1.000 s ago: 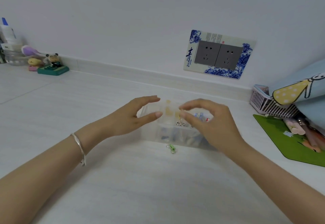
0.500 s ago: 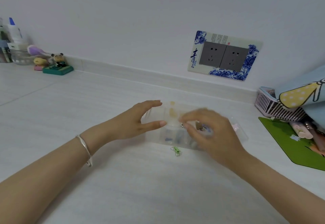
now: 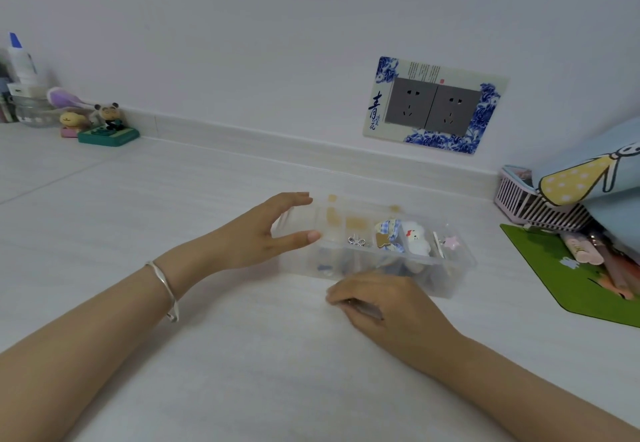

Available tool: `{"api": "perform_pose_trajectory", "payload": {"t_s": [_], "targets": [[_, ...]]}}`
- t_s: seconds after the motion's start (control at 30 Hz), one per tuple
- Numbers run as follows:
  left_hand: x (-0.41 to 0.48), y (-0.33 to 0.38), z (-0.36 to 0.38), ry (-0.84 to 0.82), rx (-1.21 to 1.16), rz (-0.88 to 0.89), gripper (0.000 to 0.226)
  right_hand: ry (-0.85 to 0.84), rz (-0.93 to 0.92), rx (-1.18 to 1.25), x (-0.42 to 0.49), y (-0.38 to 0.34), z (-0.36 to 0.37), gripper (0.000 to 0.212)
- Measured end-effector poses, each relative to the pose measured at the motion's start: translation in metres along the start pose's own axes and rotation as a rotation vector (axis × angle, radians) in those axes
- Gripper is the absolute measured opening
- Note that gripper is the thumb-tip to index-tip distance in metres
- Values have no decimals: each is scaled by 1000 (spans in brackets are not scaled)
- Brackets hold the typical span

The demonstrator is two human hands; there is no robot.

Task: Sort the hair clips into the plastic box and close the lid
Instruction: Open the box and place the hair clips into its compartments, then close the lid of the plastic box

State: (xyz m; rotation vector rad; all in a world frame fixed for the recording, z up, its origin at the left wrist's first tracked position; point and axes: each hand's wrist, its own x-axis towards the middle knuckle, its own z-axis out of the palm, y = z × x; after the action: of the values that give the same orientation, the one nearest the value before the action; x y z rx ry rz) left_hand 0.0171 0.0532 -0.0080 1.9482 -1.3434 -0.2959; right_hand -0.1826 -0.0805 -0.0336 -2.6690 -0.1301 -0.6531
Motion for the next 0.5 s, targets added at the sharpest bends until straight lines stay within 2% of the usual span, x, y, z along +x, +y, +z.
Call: {"api": "perform_pose_trajectory", "payload": {"t_s": [0.1,0.27,0.5], "targets": [[0,0,0,-2,-12,1,81,63,17,71,2,-9,-9,22],[1,-1,-1,-2,-26,-3,81,301,129,349,40,-16,-45,30],[0,1,-1,9,-24,-4,84,60,208,341,73,2,-37,36]]}}
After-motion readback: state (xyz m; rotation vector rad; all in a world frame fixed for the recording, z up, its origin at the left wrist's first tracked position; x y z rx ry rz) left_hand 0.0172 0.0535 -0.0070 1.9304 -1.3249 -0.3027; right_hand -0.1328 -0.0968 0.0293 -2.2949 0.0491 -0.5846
